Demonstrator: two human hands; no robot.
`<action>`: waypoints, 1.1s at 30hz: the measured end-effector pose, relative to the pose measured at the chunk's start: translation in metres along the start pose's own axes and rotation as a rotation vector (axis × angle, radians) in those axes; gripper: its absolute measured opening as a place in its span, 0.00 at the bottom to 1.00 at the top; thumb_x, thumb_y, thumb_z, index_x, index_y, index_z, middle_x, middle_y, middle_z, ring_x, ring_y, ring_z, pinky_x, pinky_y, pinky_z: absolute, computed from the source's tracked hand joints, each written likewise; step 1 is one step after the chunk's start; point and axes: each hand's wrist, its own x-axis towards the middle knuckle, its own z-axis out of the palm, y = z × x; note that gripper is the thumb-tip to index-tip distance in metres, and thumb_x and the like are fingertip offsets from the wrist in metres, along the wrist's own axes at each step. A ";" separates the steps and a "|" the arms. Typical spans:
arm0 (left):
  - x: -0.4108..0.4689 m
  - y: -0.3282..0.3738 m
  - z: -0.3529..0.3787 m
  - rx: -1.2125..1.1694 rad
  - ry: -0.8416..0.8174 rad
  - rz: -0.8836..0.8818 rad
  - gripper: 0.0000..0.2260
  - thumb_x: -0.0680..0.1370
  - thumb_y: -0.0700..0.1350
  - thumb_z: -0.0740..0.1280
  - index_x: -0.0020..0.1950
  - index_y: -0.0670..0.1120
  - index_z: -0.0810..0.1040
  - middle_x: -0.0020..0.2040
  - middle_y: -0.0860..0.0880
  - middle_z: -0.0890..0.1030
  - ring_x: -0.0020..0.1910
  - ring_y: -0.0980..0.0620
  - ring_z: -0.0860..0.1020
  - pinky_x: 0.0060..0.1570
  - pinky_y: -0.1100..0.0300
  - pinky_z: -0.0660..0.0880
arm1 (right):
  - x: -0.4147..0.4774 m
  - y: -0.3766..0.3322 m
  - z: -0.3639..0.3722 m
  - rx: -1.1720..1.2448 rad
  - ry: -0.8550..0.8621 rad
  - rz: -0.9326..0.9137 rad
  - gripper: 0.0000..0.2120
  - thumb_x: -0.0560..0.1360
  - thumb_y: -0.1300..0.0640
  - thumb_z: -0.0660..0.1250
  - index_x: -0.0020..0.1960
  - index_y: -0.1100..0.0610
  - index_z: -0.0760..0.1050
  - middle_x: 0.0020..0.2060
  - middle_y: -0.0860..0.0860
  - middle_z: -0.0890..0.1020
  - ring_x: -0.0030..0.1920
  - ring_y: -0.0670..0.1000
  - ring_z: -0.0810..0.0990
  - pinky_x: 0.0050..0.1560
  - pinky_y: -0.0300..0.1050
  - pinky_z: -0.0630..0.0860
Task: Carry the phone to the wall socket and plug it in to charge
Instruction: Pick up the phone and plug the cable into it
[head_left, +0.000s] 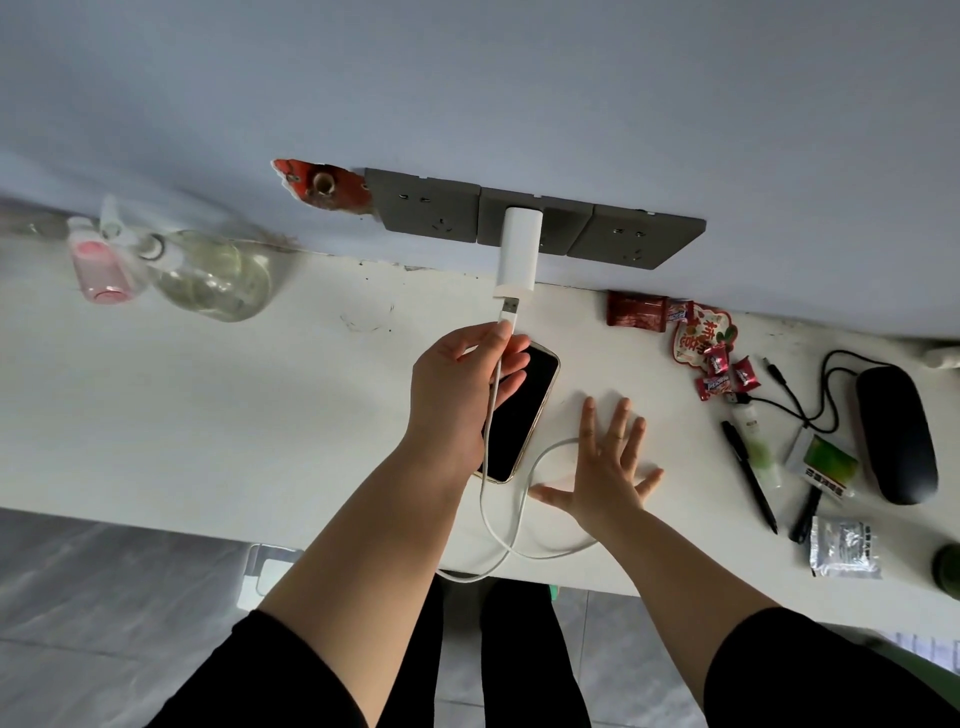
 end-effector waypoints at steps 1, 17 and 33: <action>0.000 0.000 0.000 -0.011 0.000 -0.001 0.05 0.77 0.44 0.69 0.48 0.43 0.80 0.43 0.47 0.86 0.40 0.55 0.85 0.48 0.58 0.82 | 0.000 0.000 0.000 0.001 0.001 -0.001 0.65 0.58 0.27 0.69 0.65 0.42 0.17 0.65 0.51 0.17 0.73 0.60 0.25 0.67 0.78 0.46; 0.003 0.003 0.007 -0.083 0.006 0.042 0.05 0.77 0.41 0.69 0.42 0.42 0.82 0.40 0.46 0.87 0.45 0.49 0.86 0.50 0.58 0.81 | -0.002 0.000 -0.001 0.005 -0.009 -0.007 0.64 0.60 0.29 0.70 0.67 0.43 0.19 0.66 0.51 0.18 0.73 0.60 0.25 0.67 0.78 0.46; 0.009 0.009 0.007 -0.002 0.012 0.076 0.04 0.77 0.39 0.69 0.43 0.42 0.82 0.39 0.45 0.86 0.40 0.50 0.86 0.49 0.56 0.82 | 0.000 0.000 0.000 -0.002 -0.005 -0.005 0.64 0.59 0.28 0.69 0.67 0.44 0.19 0.65 0.51 0.18 0.73 0.61 0.25 0.67 0.78 0.47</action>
